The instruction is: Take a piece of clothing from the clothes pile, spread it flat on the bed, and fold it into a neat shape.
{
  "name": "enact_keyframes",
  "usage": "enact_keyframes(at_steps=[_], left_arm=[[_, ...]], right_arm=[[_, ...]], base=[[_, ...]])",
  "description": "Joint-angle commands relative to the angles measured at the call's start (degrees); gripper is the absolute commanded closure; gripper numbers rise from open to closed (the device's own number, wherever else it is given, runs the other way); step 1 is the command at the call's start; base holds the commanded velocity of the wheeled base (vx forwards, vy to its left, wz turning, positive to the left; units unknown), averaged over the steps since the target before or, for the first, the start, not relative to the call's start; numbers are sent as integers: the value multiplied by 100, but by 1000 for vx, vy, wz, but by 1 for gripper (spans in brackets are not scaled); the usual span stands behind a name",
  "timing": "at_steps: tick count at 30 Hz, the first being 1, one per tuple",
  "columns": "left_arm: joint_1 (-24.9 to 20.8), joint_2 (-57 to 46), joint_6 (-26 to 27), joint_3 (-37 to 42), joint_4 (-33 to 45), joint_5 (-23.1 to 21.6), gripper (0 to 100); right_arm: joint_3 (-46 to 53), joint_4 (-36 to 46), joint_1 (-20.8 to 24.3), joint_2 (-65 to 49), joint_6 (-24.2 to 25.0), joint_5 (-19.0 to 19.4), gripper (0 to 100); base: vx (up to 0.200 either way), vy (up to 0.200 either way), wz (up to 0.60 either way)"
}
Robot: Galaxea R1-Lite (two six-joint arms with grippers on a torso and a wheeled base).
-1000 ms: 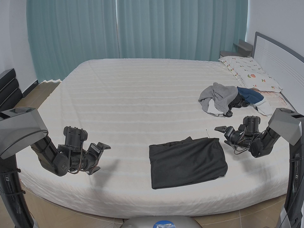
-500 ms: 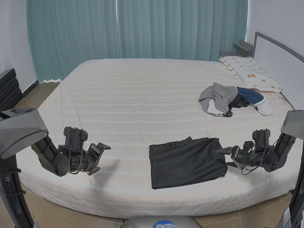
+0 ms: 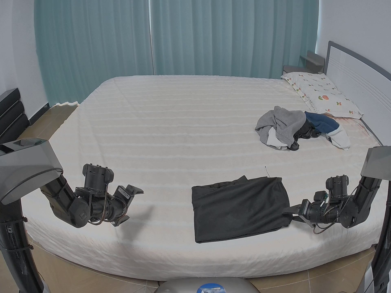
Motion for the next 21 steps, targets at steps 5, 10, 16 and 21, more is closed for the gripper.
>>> enact_keyframes(at_steps=[5, 10, 16, 21], left_arm=[[0, 5, -2, -6, 0, 0, 0], [0, 5, -2, 3, 0, 0, 0], [0, 5, -2, 3, 0, 0, 0], [0, 5, -2, 3, 0, 0, 0]], right_arm=[[323, 11, -38, -43, -367, -23, 100], [464, 11, -143, -43, -709, -58, 100], [604, -16, -292, -43, -991, -93, 100], [648, -16, -345, 10, -1184, -84, 100]], base=[[0, 0, 0], [0, 0, 0], [0, 0, 0], [0, 0, 0]])
